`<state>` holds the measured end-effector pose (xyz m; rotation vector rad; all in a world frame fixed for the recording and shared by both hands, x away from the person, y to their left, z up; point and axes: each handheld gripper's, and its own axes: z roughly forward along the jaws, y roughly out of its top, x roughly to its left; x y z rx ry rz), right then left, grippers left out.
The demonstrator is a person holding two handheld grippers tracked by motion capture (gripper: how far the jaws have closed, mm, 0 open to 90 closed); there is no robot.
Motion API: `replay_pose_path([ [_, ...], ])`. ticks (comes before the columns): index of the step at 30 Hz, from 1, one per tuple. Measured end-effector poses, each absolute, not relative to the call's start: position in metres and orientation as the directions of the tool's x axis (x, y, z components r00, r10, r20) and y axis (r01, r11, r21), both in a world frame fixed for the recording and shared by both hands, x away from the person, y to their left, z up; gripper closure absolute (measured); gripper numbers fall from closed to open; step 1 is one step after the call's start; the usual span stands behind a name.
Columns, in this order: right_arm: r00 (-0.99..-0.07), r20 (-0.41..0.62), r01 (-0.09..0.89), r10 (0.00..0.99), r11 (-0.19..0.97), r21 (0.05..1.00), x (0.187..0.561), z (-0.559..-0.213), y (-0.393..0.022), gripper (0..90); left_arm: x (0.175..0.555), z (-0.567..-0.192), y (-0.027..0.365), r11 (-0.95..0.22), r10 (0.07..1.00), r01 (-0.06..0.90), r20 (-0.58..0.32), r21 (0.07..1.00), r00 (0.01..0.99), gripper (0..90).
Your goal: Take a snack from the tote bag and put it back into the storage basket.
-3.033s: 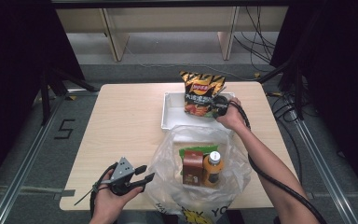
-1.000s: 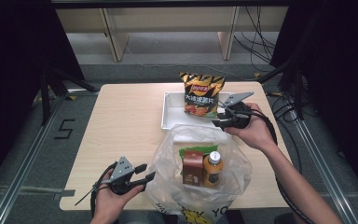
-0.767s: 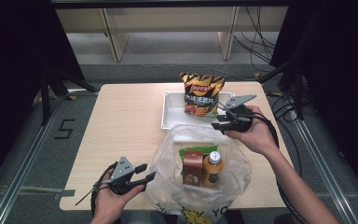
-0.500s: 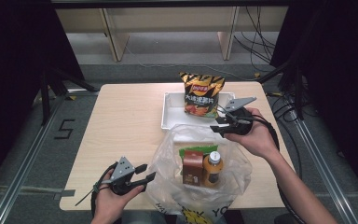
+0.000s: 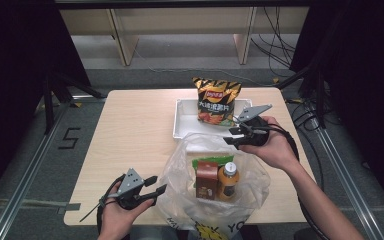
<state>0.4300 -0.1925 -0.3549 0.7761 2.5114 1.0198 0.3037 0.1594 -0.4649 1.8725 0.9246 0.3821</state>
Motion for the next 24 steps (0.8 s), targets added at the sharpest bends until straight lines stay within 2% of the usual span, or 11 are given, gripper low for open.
replay_pose_path([
  [10,-0.831,-0.075,0.349,0.552,0.621,0.702,0.42,-0.35,-0.189,61.8,0.301,-0.463,0.158,-0.229,0.743,0.43,-0.128,0.873,0.656,52.8],
  [14,-0.851,-0.088,0.306,0.517,0.626,0.718,0.418,-0.349,-0.186,62.7,0.301,-0.463,0.158,-0.233,0.742,0.427,-0.124,0.874,0.658,52.7],
  [24,-0.894,-0.033,0.297,0.447,0.645,0.704,0.411,-0.352,-0.181,62.6,0.302,-0.463,0.157,-0.232,0.739,0.426,-0.126,0.875,0.661,52.6],
])
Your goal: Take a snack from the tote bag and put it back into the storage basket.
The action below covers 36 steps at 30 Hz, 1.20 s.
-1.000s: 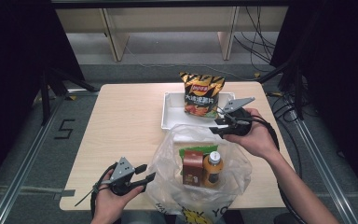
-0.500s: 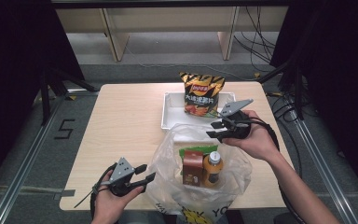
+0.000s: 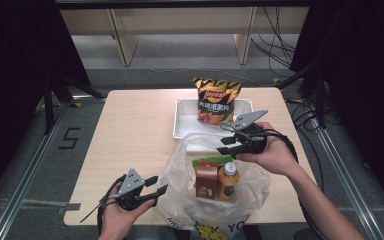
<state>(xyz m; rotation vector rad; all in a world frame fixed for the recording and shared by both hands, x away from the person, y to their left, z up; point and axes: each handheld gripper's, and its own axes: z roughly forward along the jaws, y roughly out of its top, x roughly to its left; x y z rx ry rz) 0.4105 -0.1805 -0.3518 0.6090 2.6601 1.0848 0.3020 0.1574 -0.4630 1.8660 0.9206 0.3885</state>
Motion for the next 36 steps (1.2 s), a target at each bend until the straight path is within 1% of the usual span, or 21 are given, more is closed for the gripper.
replay_pose_path([
  [5,-0.894,-0.013,0.313,0.447,0.648,0.695,0.4089,-0.3513,-0.1796,62.6,0.3025,-0.4622,0.1582,-0.242,0.735,0.417,-0.115,0.876,0.669,52.6],
  [7,-0.899,-0.021,0.301,0.437,0.653,0.695,0.4087,-0.3514,-0.1788,62.4,0.3021,-0.4623,0.1577,-0.232,0.74,0.425,-0.125,0.875,0.661,52.6],
  [11,-0.902,-0.009,0.307,0.431,0.657,0.689,0.4064,-0.3517,-0.177,62.4,0.3017,-0.4619,0.1577,-0.232,0.743,0.427,-0.124,0.874,0.658,52.6],
  [17,-0.917,-0.021,0.276,0.399,0.669,0.69,0.4072,-0.3535,-0.1757,62.3,0.3019,-0.4618,0.1578,-0.231,0.743,0.426,-0.124,0.875,0.657,52.6],
  [18,-0.917,-0.018,0.277,0.398,0.67,0.688,0.407,-0.3535,-0.1755,62.3,0.3019,-0.4618,0.1578,-0.232,0.743,0.426,-0.123,0.874,0.657,52.5],
  [19,-0.911,-0.005,0.301,0.413,0.672,0.676,0.4057,-0.3529,-0.1757,62.3,0.3019,-0.4618,0.1578,-0.232,0.743,0.426,-0.123,0.874,0.658,52.6],
  [21,-0.915,-0.004,0.298,0.404,0.683,0.667,0.4061,-0.3531,-0.1755,62.4,0.3019,-0.4617,0.1577,-0.233,0.743,0.426,-0.123,0.874,0.658,52.6],
  [22,-0.923,-0.01,0.279,0.385,0.688,0.67,0.4074,-0.3541,-0.1752,62.3,0.3019,-0.4617,0.1576,-0.232,0.743,0.426,-0.123,0.874,0.658,52.6],
  [26,-0.917,0.0,0.301,0.399,0.691,0.657,0.4078,-0.3569,-0.1749,62.4,0.3022,-0.4622,0.1577,-0.23,0.741,0.426,-0.126,0.875,0.66,52.6],
  [27,-0.925,-0.006,0.283,0.379,0.702,0.654,0.4093,-0.3575,-0.1751,62.4,0.3023,-0.4622,0.1577,-0.23,0.741,0.425,-0.126,0.875,0.66,52.6],
  [30,-0.925,-0.01,0.284,0.38,0.707,0.648,0.41,-0.3584,-0.1757,64.3,0.3024,-0.4623,0.1578,-0.23,0.741,0.426,-0.126,0.875,0.66,52.6],
  [36,-0.93,-0.004,0.281,0.368,0.718,0.637,0.4107,-0.3593,-0.1752,65.3,0.303,-0.462,0.1583,-0.24,0.737,0.418,-0.116,0.876,0.666,52.5],
])
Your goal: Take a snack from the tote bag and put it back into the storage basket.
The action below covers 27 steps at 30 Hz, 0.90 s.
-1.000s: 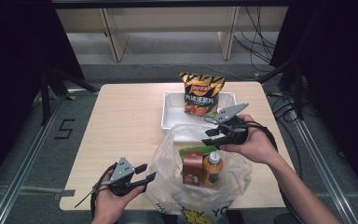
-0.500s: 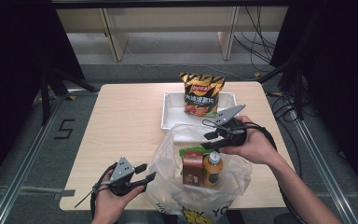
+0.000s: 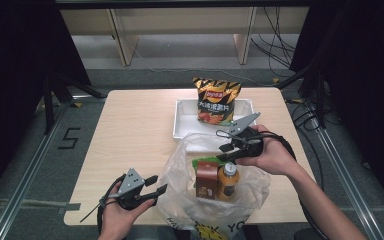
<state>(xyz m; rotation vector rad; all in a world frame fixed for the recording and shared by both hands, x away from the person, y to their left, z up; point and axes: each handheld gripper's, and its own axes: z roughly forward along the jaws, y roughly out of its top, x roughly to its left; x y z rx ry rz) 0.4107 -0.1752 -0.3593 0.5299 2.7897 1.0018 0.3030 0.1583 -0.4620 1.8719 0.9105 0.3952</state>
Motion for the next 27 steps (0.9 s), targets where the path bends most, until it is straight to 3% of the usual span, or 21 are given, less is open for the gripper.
replay_pose_path([
  [19,-0.95,0.002,0.252,0.311,0.766,0.592,0.4143,-0.3633,-0.1727,69.6,0.3033,-0.462,0.1587,-0.245,0.734,0.414,-0.111,0.876,0.67,52.4],
  [27,-0.962,0.006,0.228,0.273,0.789,0.571,0.4173,-0.3657,-0.1733,78.6,0.3034,-0.4621,0.1587,-0.243,0.735,0.416,-0.114,0.876,0.668,52.4],
])
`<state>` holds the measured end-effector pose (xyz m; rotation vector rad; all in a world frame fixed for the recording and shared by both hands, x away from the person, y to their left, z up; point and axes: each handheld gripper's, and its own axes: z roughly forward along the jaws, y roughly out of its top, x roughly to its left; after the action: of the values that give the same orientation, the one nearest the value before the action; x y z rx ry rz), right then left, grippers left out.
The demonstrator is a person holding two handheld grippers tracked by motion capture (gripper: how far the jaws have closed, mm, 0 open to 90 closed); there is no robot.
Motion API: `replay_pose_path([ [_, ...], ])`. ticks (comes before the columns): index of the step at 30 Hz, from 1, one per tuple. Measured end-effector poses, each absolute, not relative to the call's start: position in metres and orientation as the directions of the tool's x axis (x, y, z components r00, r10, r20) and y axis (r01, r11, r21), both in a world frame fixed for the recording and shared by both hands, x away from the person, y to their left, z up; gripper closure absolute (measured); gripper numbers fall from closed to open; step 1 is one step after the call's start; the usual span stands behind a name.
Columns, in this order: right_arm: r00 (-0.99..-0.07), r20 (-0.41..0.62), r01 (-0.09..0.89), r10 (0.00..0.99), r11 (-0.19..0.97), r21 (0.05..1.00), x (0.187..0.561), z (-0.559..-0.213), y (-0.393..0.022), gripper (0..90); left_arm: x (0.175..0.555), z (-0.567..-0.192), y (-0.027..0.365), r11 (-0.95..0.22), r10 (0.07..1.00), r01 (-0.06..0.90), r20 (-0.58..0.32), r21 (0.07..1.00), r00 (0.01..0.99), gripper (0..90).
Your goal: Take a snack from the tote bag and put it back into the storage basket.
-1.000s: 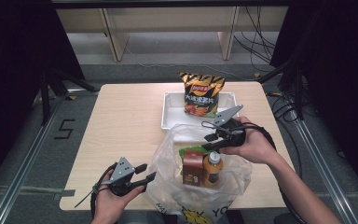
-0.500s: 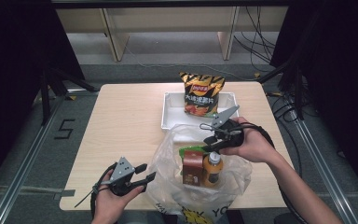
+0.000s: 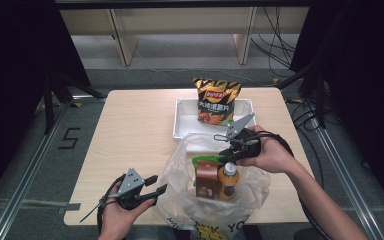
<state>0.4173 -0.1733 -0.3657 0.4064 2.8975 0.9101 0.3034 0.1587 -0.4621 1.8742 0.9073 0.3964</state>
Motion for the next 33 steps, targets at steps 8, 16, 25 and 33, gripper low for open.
replay_pose_path([
  [8,-0.972,-0.001,0.195,0.236,0.805,0.56,0.416,-0.365,-0.174,89.8,0.303,-0.462,0.158,-0.239,0.739,0.422,-0.118,0.875,0.664,52.4],
  [16,-0.976,-0.028,0.162,0.215,0.808,0.566,0.414,-0.365,-0.175,90.0,0.302,-0.463,0.157,-0.236,0.744,0.43,-0.123,0.871,0.657,52.4],
  [25,-0.972,-0.031,0.169,0.233,0.786,0.594,0.412,-0.359,-0.177,90.0,0.303,-0.463,0.156,-0.237,0.742,0.425,-0.12,0.874,0.66,52.4],
  [33,-0.968,-0.041,0.167,0.248,0.756,0.633,0.411,-0.352,-0.181,90.0,0.303,-0.464,0.156,-0.238,0.739,0.425,-0.121,0.873,0.663,52.4],
])
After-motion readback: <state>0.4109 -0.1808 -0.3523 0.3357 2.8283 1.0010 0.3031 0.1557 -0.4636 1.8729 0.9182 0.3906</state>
